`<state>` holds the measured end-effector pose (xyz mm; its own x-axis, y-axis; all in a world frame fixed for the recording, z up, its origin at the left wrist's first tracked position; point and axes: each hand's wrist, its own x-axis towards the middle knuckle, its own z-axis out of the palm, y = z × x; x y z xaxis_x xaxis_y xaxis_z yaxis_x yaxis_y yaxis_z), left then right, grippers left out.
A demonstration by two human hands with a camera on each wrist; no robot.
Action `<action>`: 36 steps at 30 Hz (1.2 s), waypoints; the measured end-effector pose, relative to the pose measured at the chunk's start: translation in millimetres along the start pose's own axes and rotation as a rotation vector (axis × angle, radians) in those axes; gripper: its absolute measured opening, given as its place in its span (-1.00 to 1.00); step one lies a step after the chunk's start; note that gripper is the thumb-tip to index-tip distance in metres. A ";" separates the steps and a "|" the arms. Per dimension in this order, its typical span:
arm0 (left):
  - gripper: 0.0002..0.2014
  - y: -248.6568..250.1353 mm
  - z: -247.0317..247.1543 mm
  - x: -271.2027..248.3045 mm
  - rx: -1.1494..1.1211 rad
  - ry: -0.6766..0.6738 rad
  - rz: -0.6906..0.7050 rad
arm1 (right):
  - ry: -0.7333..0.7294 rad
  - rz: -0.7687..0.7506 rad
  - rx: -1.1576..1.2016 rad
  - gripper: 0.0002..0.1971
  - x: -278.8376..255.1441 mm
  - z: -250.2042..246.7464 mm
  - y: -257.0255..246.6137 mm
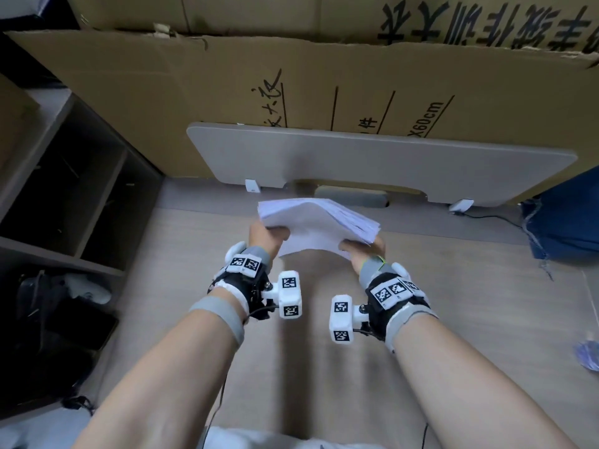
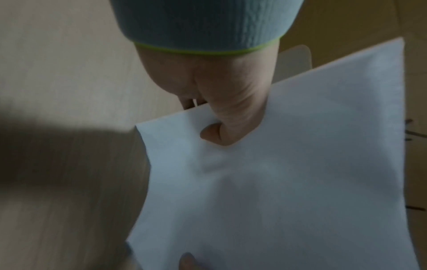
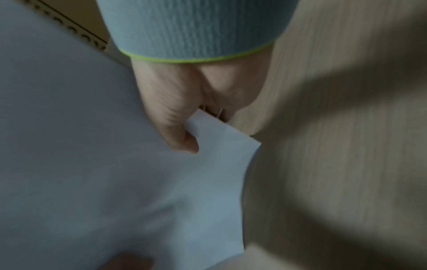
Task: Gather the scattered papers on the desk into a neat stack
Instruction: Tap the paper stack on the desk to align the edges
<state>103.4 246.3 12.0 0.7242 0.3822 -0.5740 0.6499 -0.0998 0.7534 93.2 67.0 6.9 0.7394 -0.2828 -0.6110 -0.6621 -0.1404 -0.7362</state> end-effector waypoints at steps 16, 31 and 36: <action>-0.78 -29.2 -6.8 6.2 -0.125 -0.052 -0.006 | -0.044 0.065 -0.020 -0.85 8.0 7.7 16.0; -0.39 -23.0 -57.6 20.9 0.007 -0.006 0.384 | -0.172 -0.149 -0.611 -0.66 6.9 -8.6 -15.0; -0.39 13.0 -55.8 14.6 0.590 -0.176 0.674 | -0.291 -0.275 -0.877 -0.73 -3.9 3.7 -33.0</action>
<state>109.6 301.9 31.3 0.9865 -0.0681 -0.1491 0.0542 -0.7231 0.6887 112.5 76.3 32.5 0.8056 0.0958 -0.5847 -0.2296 -0.8592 -0.4572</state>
